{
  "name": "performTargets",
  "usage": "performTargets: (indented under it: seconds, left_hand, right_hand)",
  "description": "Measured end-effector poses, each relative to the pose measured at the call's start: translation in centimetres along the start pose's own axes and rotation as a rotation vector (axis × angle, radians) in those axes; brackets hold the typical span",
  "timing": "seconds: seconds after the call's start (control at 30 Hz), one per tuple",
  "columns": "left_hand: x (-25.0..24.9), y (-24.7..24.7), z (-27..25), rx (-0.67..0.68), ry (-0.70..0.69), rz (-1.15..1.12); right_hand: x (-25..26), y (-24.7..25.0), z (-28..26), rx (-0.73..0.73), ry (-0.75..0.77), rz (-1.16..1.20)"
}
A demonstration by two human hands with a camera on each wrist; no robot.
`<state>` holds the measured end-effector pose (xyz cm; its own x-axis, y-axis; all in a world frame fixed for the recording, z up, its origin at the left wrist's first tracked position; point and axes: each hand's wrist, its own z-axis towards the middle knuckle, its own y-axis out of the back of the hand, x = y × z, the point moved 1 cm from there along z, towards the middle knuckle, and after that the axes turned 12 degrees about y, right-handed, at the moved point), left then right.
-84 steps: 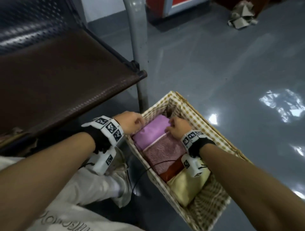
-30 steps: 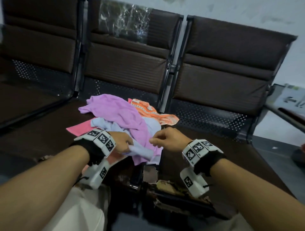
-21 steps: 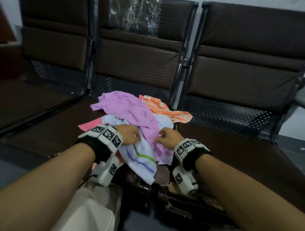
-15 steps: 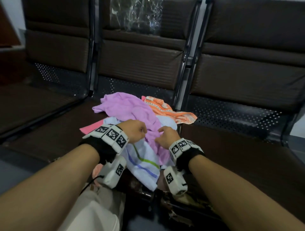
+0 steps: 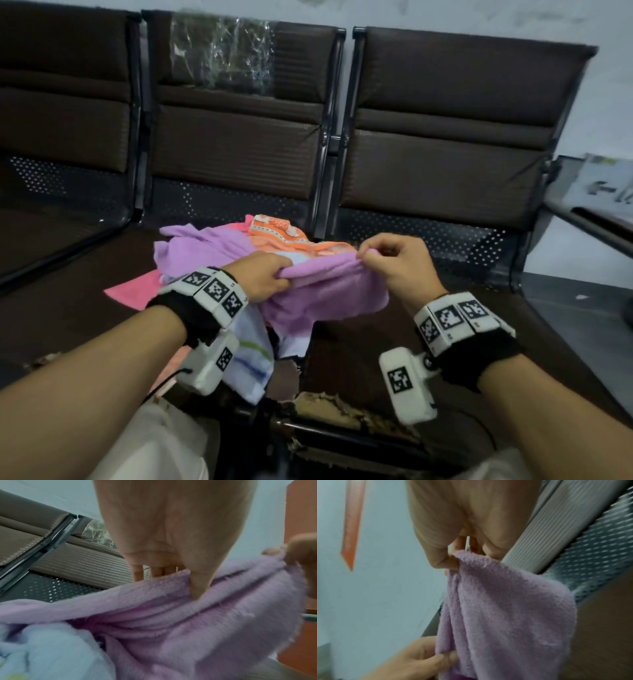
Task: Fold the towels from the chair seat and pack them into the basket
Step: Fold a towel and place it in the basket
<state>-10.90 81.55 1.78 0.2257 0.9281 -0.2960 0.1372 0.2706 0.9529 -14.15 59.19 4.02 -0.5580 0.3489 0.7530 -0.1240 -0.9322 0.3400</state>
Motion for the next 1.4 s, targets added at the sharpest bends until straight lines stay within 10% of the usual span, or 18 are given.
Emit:
performTargets:
  seconds: [0.47, 0.7, 0.97, 1.23, 1.4]
  left_hand:
    - [-9.0, -0.4, -0.2, -0.235, -0.244, -0.396]
    - [-7.9, -1.8, 2.2, -0.331, -0.149, -0.411]
    - [-4.4, -2.4, 3.4, -0.281, 0.061, -0.181]
    - [-10.3, -1.9, 0.8, -0.076, -0.226, -0.628]
    - [-9.5, -3.4, 1.6, -0.083, -0.153, -0.425]
  right_hand:
    - [-1.3, 4.0, -2.3, 0.483, 0.030, -0.317]
    - [-2.2, 4.8, -0.2, -0.036, -0.088, 0.138]
    - [-5.3, 10.2, 0.5, -0.707, -0.218, 0.030]
    - [-6.1, 8.6, -2.4, -0.335, -0.291, -0.085]
    - [-6.5, 8.2, -4.8, 0.200, -0.448, -0.027]
